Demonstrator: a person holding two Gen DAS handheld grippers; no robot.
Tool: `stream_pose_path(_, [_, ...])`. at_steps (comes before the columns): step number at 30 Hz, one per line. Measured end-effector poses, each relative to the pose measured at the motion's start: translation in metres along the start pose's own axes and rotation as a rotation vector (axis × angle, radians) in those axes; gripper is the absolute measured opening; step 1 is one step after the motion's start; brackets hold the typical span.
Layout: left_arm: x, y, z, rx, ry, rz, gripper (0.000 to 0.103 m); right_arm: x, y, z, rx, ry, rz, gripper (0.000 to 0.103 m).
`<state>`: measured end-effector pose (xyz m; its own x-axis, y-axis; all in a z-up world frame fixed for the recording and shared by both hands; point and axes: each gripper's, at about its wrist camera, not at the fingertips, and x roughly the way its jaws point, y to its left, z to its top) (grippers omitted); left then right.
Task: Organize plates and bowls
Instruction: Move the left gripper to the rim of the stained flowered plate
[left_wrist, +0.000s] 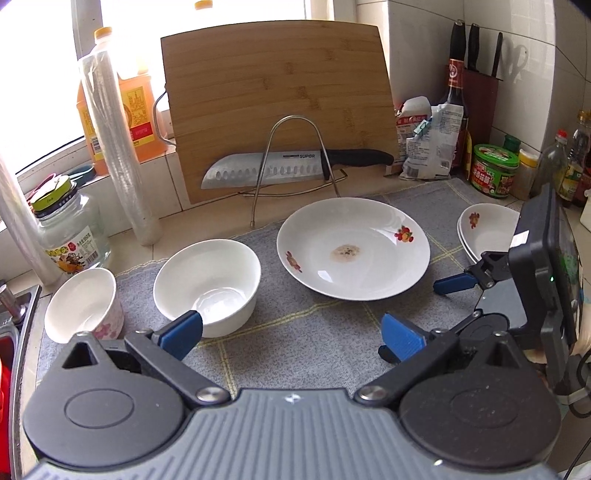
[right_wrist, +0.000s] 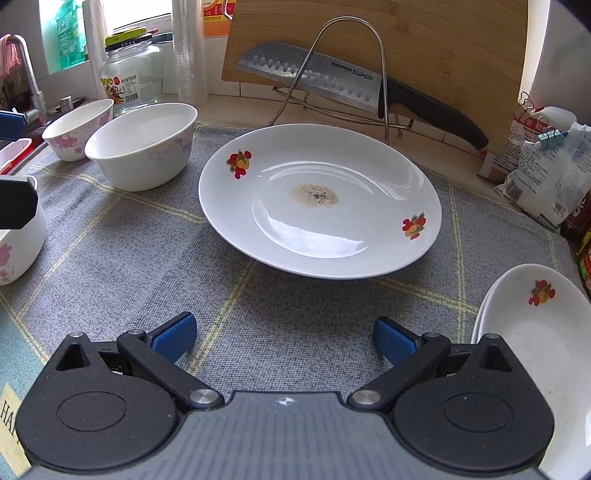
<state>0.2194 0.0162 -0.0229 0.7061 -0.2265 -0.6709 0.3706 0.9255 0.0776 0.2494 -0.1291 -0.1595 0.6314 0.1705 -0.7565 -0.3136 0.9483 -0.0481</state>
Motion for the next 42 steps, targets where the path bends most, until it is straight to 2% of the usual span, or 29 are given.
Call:
stream_pose_path(6, [0.023,0.015,0.024,0.096,0.053,-0.093,0.102,0.004,0.004,0.004,0.048,-0.007,-0.043,0.103])
stream_pose_path(12, [0.046,0.031,0.05,0.141,0.052,-0.18,0.102,0.012,0.004,0.012,0.078,-0.007,-0.068,0.103])
stream_pose_path(18, [0.066,0.03,0.071,0.149,0.055,-0.22,0.102,0.017,0.002,0.016,0.081,-0.013,-0.069,0.103])
stream_pose_path(32, [0.119,0.008,0.122,0.101,0.123,-0.24,0.102,0.018,-0.001,0.014,0.041,-0.053,-0.04,0.103])
stream_pose_path(42, [0.159,0.001,0.135,0.16,0.17,-0.301,0.102,0.02,-0.005,0.016,0.053,-0.078,-0.05,0.103])
